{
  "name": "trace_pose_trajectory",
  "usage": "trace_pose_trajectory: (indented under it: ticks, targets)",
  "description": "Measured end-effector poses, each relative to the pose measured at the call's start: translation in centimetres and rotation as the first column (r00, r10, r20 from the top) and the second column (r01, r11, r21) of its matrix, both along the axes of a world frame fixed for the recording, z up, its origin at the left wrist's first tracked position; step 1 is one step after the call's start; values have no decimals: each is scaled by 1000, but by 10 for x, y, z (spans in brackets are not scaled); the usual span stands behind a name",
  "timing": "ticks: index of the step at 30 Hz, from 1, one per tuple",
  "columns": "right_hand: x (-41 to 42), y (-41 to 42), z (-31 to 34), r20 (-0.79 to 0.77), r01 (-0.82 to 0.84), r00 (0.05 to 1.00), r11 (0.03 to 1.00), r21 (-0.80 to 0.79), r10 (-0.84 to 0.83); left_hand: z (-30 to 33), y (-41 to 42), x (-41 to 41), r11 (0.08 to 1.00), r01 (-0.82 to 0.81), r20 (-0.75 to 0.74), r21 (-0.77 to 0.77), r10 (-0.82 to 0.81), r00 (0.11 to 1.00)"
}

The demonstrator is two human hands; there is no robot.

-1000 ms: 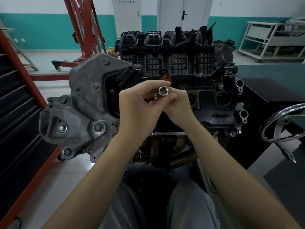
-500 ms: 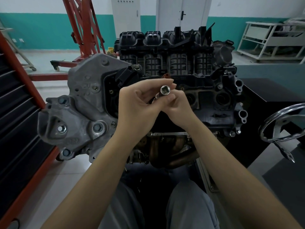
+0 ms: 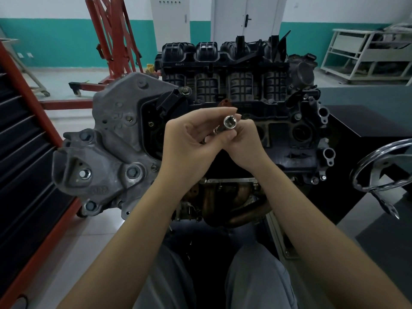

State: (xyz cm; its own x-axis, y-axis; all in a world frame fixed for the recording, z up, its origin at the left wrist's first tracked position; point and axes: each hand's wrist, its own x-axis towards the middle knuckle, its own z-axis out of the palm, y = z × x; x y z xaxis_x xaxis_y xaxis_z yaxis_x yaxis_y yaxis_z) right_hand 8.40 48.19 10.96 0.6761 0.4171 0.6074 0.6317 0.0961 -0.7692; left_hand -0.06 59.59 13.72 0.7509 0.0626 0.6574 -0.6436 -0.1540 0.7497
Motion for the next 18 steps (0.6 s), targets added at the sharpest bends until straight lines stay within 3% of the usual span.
trace_pose_trajectory:
  ticks: [5, 11, 16, 18]
  targets:
    - [-3, 2, 1, 21, 10, 1000, 1000, -8, -10, 0, -6, -1, 975, -220, 89, 38, 216, 972]
    - [0, -2, 4, -4, -43, 999, 999, -26, 43, -2, -5, 0, 997, -77, 28, 23, 76, 997]
    - [-4, 2, 4, 58, 37, 998, 999, -30, -35, -2, -8, 1, 971, -240, 92, 15, 237, 967]
    - [-5, 3, 3, 57, 40, 998, 999, -27, -38, -2, -8, 1, 973, -229, 83, -13, 229, 970]
